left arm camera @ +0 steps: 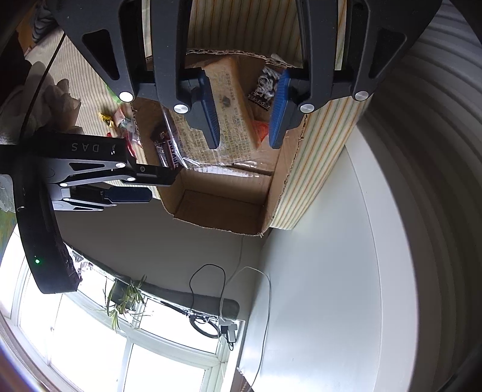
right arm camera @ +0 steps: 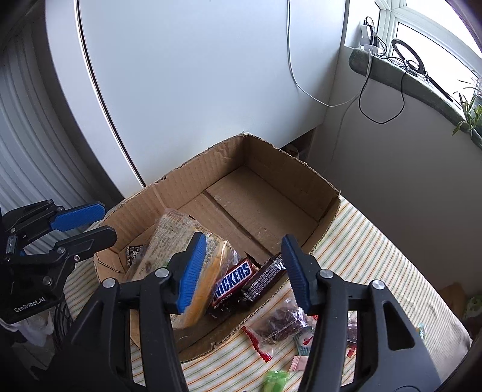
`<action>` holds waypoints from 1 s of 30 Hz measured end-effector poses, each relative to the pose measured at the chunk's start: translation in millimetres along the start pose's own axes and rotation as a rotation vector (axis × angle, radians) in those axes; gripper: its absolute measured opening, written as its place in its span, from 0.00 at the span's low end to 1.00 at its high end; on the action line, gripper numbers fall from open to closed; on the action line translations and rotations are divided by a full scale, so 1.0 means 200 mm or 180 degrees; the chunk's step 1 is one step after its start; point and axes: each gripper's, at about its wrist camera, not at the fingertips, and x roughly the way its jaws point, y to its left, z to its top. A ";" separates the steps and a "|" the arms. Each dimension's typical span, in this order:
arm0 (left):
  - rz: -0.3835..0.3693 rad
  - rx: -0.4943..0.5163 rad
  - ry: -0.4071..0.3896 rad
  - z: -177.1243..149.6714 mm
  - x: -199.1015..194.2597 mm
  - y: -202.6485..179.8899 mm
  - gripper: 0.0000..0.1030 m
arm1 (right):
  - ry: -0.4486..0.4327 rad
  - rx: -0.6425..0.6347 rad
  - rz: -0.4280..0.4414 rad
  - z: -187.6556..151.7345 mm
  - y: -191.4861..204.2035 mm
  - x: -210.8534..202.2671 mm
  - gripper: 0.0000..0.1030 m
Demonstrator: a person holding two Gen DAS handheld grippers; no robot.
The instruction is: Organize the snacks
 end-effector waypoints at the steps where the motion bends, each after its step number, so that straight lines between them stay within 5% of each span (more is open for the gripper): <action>1: -0.0003 0.0000 -0.0003 0.00 0.00 0.00 0.31 | -0.0006 -0.0003 -0.0008 0.00 0.00 -0.01 0.53; 14: -0.0159 0.0037 -0.0045 -0.03 -0.10 -0.10 0.31 | -0.0118 0.0043 -0.0143 -0.10 -0.09 -0.20 0.53; 30: -0.0838 0.0400 0.0368 -0.27 -0.08 -0.53 0.31 | -0.0061 0.0662 -0.0580 -0.54 -0.58 -0.51 0.54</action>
